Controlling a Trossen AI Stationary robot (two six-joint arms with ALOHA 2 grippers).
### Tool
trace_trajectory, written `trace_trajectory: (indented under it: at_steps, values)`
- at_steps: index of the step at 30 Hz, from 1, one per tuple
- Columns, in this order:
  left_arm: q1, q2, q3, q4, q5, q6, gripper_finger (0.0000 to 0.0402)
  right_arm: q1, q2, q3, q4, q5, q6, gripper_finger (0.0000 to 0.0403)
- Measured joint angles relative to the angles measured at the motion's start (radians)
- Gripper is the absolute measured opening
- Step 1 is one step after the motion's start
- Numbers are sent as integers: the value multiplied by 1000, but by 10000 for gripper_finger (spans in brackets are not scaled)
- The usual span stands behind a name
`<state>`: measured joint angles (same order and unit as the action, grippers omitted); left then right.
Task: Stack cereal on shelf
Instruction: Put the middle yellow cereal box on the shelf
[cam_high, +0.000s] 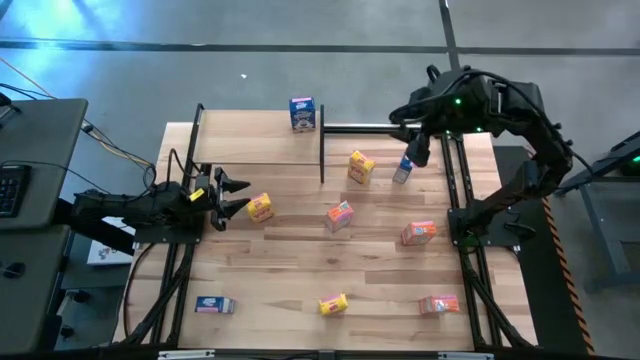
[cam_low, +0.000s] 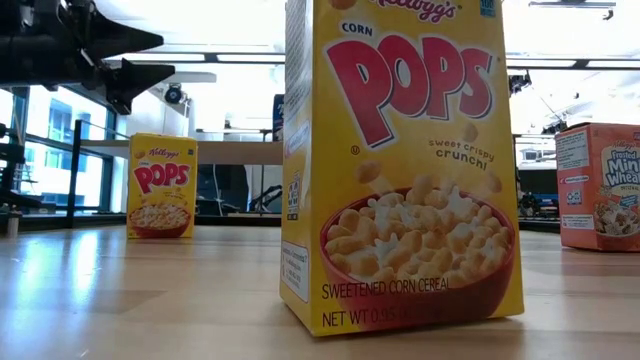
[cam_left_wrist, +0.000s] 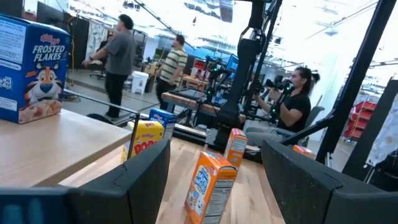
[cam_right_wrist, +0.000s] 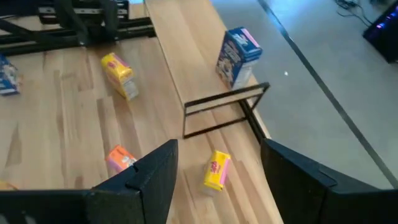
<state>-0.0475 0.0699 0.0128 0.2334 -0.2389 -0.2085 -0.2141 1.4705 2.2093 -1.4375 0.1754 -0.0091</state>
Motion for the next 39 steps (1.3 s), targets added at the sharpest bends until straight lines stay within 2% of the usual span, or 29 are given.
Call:
trace_trajectory:
  at_steps: [17,23,25,28,30,34,39]
  values:
    - [0,0,0,1,-7,0,247,209,0,0,-116,234,125,223]
    - [0,0,0,-3,-7,1,274,243,0,0,-116,270,125,223]
    - [0,0,0,4,-48,0,287,245,0,0,-116,284,125,223]
    - [1,0,0,18,-196,-41,301,244,-1,0,-116,288,125,223]
    - [2,0,7,14,-249,-62,304,244,-2,0,-116,290,125,223]
    - [1,0,58,-29,-235,-47,305,244,-5,0,-116,290,132,223]
    - [1,32,186,-244,-239,-68,305,244,-31,0,-123,294,133,223]
